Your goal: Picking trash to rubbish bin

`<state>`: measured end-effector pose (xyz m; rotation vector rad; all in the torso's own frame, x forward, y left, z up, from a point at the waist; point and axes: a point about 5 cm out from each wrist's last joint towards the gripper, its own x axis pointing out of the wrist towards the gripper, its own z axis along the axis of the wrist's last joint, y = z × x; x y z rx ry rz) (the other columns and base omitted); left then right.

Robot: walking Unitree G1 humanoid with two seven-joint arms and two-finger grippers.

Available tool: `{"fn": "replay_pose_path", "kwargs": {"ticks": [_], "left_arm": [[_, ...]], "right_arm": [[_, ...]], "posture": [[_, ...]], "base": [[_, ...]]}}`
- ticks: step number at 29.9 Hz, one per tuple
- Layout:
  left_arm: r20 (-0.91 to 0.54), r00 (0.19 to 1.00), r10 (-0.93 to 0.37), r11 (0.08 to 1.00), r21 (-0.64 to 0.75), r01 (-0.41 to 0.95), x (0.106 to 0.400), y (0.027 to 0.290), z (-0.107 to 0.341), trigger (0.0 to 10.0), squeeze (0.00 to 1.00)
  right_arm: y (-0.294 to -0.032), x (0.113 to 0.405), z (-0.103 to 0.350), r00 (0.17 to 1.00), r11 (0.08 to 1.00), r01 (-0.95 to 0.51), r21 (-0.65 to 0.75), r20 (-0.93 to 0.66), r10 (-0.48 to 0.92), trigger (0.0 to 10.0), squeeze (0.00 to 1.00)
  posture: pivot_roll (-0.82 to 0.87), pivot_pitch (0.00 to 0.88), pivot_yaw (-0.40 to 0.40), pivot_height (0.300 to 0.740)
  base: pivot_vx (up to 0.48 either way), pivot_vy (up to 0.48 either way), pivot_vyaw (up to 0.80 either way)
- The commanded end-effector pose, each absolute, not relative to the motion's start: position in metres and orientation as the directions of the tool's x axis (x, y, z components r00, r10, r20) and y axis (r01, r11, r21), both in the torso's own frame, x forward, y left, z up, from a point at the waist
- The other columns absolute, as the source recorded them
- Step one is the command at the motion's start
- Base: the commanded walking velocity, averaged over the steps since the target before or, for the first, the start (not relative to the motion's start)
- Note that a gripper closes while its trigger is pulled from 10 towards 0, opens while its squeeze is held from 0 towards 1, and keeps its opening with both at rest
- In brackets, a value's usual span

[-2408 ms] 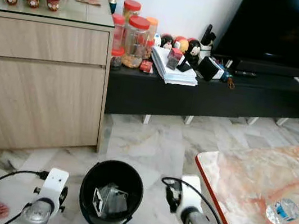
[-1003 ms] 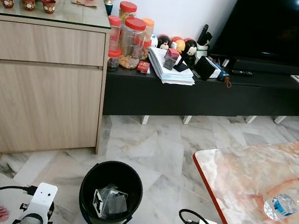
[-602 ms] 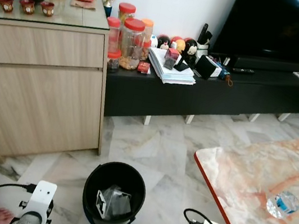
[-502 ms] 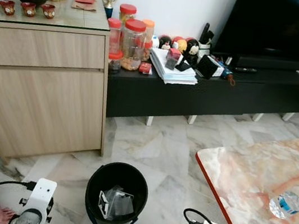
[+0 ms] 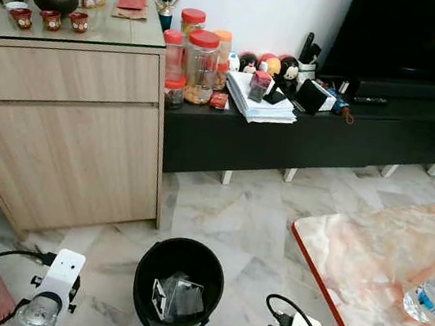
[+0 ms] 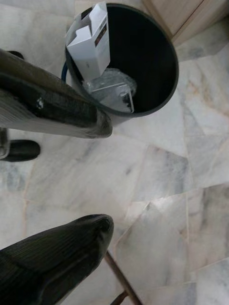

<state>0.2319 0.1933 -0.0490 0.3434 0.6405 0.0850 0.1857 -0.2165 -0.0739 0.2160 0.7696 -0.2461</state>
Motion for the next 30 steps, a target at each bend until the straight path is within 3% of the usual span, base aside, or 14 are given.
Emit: {"fn": "replay_pose_path", "kwargs": {"ticks": [1, 16, 30], "left_arm": [[-0.579, 0.796, 0.180, 0.942, 0.333, 0.030, 0.233, 0.192, -0.049, 10.0, 0.00], [-0.576, 0.796, 0.184, 0.944, 0.331, 0.022, 0.234, 0.192, -0.049, 10.0, 0.00], [-0.558, 0.809, 0.187, 0.944, 0.331, 0.010, 0.238, 0.191, -0.046, 10.0, 0.00]], "right_arm": [[-0.218, 0.186, -0.073, 0.696, 0.942, 0.318, 0.110, -0.702, -0.152, 10.0, 0.00], [-0.218, 0.187, -0.073, 0.699, 0.940, 0.323, 0.111, -0.697, -0.158, 10.0, 0.00], [-0.220, 0.206, -0.061, 0.756, 0.947, 0.296, 0.125, -0.637, -0.152, 10.0, 0.00]], "posture": [[0.09, 0.000, -0.054, 0.740], [0.09, 0.000, -0.061, 0.740], [0.09, 0.000, -0.068, 0.740]], "base": [[-0.304, 0.000, 0.00], [-0.316, 0.000, 0.00], [-0.290, 0.000, 0.00]]}}
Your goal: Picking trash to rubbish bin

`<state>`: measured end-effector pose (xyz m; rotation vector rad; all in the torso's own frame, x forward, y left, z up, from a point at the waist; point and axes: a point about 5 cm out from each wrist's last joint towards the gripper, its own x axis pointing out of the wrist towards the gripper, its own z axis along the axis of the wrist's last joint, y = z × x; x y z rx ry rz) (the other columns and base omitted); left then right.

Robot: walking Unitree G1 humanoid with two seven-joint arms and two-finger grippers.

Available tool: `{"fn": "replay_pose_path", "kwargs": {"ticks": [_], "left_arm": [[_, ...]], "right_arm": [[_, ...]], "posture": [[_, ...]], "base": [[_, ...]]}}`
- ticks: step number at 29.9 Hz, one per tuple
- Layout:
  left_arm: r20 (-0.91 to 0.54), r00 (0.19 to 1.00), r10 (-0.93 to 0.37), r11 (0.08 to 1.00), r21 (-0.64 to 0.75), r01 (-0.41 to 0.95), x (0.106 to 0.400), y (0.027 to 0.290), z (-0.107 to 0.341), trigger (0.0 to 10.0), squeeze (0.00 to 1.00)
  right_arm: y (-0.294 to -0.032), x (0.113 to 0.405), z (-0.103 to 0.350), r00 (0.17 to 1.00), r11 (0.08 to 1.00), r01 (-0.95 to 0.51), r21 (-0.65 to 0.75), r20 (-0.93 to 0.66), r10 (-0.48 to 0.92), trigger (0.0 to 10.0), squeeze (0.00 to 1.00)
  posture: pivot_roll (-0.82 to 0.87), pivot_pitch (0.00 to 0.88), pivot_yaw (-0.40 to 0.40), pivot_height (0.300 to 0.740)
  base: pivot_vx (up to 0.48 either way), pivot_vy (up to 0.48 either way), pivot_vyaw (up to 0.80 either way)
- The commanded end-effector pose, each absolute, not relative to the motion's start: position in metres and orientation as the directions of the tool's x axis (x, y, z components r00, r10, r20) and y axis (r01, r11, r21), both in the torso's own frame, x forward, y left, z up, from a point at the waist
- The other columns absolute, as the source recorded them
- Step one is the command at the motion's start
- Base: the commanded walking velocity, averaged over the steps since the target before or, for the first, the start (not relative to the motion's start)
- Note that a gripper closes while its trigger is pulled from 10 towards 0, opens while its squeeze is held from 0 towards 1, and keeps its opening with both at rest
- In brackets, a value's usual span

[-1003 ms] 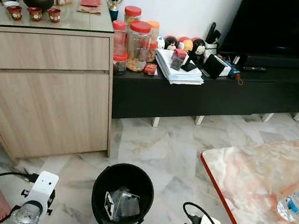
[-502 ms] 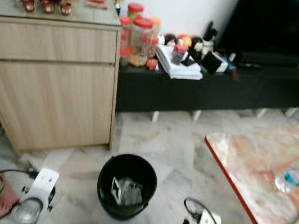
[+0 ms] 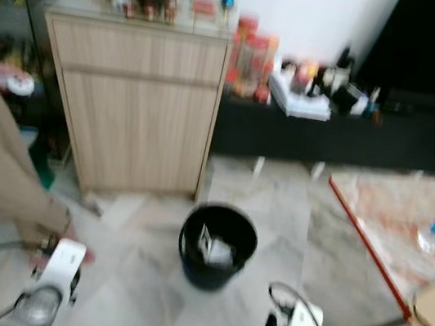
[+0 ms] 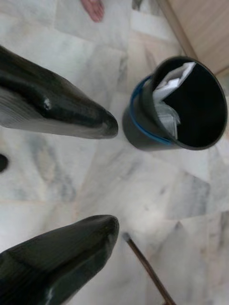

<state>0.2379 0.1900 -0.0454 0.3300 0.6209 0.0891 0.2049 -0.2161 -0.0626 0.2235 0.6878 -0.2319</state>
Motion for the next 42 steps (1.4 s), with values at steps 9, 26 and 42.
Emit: {"fn": "replay_pose_path", "kwargs": {"ticks": [9, 26, 42], "left_arm": [[-0.524, 0.836, 0.163, 0.947, 0.320, 0.016, 0.248, 0.185, -0.038, 10.0, 0.00], [-0.508, 0.858, 0.082, 0.954, 0.288, 0.080, 0.263, 0.168, -0.029, 10.0, 0.00], [-0.335, 0.937, 0.099, 0.955, 0.295, 0.005, 0.289, 0.166, 0.000, 10.0, 0.00]], "right_arm": [[-0.220, 0.208, -0.059, 0.767, 0.947, 0.293, 0.129, -0.623, -0.152, 10.0, 0.00], [-0.226, 0.202, -0.060, 0.769, 0.929, 0.346, 0.133, -0.608, -0.200, 10.0, 0.00], [-0.232, 0.246, -0.019, 0.907, 0.959, 0.262, 0.104, -0.367, -0.208, 10.0, 0.00]], "posture": [[0.08, 0.000, -0.070, 0.740], [0.02, 0.000, -0.030, 0.740], [0.04, 0.000, -0.036, 0.740]], "base": [[0.000, 0.000, 0.00], [0.000, 0.000, 0.00], [0.000, 0.000, 0.00]]}}
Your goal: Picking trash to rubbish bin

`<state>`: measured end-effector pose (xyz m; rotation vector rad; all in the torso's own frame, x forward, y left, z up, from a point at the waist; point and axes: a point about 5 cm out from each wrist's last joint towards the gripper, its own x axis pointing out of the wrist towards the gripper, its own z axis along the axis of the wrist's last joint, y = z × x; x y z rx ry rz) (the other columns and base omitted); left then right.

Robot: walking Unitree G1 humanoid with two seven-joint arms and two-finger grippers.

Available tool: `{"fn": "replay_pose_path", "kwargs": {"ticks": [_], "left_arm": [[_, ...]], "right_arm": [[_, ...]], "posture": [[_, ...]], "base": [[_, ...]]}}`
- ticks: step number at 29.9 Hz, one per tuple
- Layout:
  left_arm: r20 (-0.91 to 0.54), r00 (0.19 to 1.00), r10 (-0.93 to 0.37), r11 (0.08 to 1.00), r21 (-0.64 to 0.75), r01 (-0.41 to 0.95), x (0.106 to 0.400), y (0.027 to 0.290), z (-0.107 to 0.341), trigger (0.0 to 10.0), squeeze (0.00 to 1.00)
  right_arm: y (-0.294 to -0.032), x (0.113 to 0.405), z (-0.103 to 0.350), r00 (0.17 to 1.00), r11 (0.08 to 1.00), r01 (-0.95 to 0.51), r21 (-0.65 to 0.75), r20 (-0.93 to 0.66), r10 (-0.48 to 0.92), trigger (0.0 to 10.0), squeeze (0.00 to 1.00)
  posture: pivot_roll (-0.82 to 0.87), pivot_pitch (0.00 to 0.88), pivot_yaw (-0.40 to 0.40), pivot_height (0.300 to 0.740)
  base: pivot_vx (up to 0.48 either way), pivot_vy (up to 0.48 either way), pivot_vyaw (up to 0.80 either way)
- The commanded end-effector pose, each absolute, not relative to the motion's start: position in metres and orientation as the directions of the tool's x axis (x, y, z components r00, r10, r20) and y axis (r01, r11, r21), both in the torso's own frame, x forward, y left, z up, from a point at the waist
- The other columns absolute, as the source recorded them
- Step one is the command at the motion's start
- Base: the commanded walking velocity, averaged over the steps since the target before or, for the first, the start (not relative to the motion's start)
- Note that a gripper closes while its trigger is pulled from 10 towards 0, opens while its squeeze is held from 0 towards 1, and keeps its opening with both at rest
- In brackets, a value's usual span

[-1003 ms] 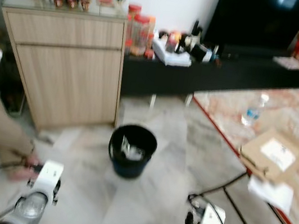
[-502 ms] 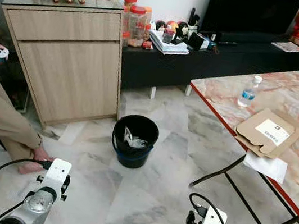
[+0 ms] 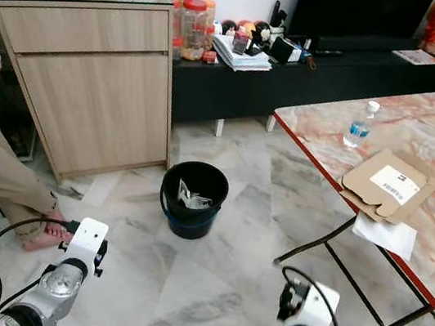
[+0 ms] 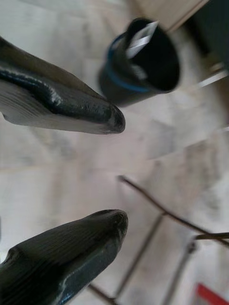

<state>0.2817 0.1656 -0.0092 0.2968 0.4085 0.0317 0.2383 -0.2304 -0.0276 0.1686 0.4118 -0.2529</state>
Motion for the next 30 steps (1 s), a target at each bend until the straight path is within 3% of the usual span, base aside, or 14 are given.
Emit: {"fn": "replay_pose_path", "kwargs": {"ticks": [1, 5, 8, 15, 22, 27, 30], "left_arm": [[-0.301, 0.948, 0.104, 0.950, 0.312, -0.006, 0.293, 0.166, 0.005, 10.0, 0.00], [-0.290, 0.951, 0.106, 0.948, 0.318, -0.009, 0.294, 0.166, 0.007, 10.0, 0.00], [-0.124, 0.987, 0.103, 0.950, 0.307, -0.061, 0.309, 0.165, 0.033, 10.0, 0.00], [0.067, 0.995, 0.075, 0.957, 0.274, -0.091, 0.328, 0.156, 0.072, 10.0, 0.00], [0.179, 0.983, 0.050, 0.964, 0.249, -0.094, 0.341, 0.145, 0.102, 10.0, 0.00], [0.201, 0.979, 0.039, 0.965, 0.248, -0.090, 0.341, 0.142, 0.107, 10.0, 0.00], [0.186, 0.982, 0.035, 0.959, 0.269, -0.085, 0.338, 0.142, 0.101, 10.0, 0.00]], "right_arm": [[-0.233, 0.252, -0.012, 0.922, 0.965, 0.247, 0.093, -0.328, -0.204, 10.0, 0.00], [-0.233, 0.254, -0.009, 0.927, 0.966, 0.242, 0.088, -0.315, -0.204, 10.0, 0.00], [-0.224, 0.290, 0.042, 0.984, 0.979, 0.175, 0.106, -0.043, -0.172, 10.0, 0.00], [-0.201, 0.318, 0.104, 0.971, 0.984, 0.092, 0.151, 0.205, -0.122, 10.0, 0.00], [-0.185, 0.328, 0.125, 0.967, 0.983, 0.045, 0.178, 0.240, -0.087, 10.0, 0.00], [-0.178, 0.329, 0.118, 0.979, 0.983, 0.025, 0.183, 0.195, -0.061, 10.0, 0.00], [-0.172, 0.327, 0.106, 0.989, 0.986, 0.010, 0.168, 0.143, -0.035, 10.0, 0.00]], "posture": [[0.04, 0.000, -0.036, 0.740], [0.04, 0.000, -0.036, 0.740], [0.06, 0.000, -0.038, 0.740], [0.06, 0.000, -0.047, 0.740], [0.08, 0.000, -0.059, 0.740], [0.08, 0.000, -0.069, 0.740], [0.08, 0.000, -0.072, 0.740]], "base": [[0.000, 0.000, 0.00], [0.000, 0.000, 0.00], [0.000, 0.000, 0.00], [0.000, 0.000, 0.00], [0.000, 0.000, 0.00], [0.000, 0.000, 0.00], [0.000, 0.000, -0.80]]}}
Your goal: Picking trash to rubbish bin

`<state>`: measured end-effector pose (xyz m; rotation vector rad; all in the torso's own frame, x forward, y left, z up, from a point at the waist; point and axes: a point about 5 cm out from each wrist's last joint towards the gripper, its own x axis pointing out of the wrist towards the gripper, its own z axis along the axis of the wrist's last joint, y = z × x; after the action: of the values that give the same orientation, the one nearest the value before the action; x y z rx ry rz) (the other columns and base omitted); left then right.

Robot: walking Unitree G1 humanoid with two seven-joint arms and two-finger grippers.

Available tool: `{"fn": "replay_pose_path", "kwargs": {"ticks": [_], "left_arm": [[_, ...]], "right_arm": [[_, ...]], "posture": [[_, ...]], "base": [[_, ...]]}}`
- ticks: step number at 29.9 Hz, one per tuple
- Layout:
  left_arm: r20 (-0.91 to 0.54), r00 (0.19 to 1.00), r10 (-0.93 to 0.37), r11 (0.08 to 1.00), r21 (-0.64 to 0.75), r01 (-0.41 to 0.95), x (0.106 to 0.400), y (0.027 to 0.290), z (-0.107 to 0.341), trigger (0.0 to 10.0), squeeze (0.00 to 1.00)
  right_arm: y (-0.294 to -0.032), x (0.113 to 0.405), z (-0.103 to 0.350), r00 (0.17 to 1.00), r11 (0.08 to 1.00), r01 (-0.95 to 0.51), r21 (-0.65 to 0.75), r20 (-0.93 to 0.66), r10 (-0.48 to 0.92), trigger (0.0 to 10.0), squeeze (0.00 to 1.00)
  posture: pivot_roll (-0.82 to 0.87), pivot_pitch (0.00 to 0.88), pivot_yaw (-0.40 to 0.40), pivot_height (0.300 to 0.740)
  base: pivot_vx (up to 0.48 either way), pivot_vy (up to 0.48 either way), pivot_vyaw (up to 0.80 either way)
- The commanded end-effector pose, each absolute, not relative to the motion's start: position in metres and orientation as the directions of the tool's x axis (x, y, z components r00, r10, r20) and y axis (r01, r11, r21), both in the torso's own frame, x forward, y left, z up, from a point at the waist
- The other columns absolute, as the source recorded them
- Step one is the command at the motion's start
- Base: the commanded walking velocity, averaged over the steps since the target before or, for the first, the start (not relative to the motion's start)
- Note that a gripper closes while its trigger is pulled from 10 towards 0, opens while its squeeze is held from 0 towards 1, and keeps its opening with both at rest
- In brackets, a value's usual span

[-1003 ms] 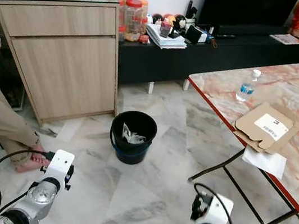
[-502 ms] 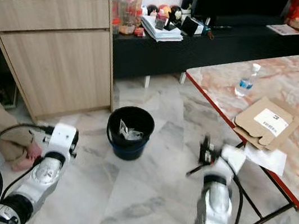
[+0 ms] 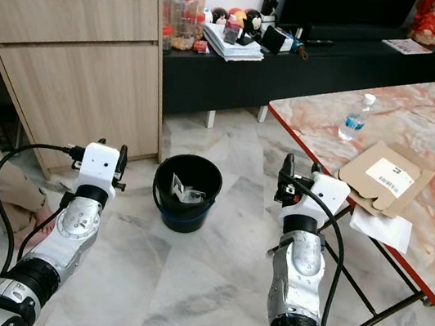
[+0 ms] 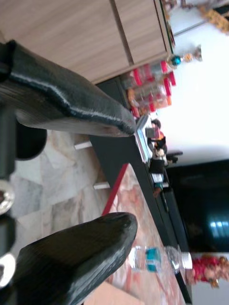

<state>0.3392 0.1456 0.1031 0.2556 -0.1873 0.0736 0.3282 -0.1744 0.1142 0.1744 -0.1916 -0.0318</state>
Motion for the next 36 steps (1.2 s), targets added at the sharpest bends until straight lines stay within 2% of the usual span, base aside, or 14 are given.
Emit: {"fn": "replay_pose_path", "kwargs": {"ticks": [1, 13, 26, 36], "left_arm": [[0.180, 0.983, 0.027, 0.955, 0.286, -0.078, 0.337, 0.142, 0.099, 10.0, 0.00], [0.171, 0.985, 0.021, 0.954, 0.291, -0.071, 0.334, 0.140, 0.095, 10.0, 0.00], [0.097, 0.994, 0.049, 0.954, 0.289, -0.075, 0.327, 0.145, 0.076, 10.0, 0.00], [0.107, 0.993, 0.048, 0.959, 0.272, -0.075, 0.326, 0.145, 0.076, 10.0, 0.00]], "right_arm": [[-0.171, 0.325, 0.101, 0.992, 0.986, 0.011, 0.165, 0.125, -0.032, 10.0, 0.00], [-0.173, 0.319, 0.078, 0.999, 0.991, 0.025, 0.130, 0.023, -0.028, 10.0, 0.00], [-0.171, 0.311, 0.060, 0.999, 0.994, 0.033, 0.109, -0.033, -0.030, 10.0, 0.00], [-0.172, 0.312, 0.064, 0.999, 0.995, 0.040, 0.093, 0.006, -0.041, 10.0, 0.00]], "posture": [[0.08, 0.000, -0.072, 0.740], [0.08, 0.000, -0.076, 0.740], [0.08, 0.000, -0.076, 0.740], [0.08, 0.000, -0.077, 0.740]], "base": [[0.000, 0.000, 0.00], [0.000, 0.000, -0.22], [0.000, 0.000, -0.78], [0.000, 0.000, -0.79]]}}
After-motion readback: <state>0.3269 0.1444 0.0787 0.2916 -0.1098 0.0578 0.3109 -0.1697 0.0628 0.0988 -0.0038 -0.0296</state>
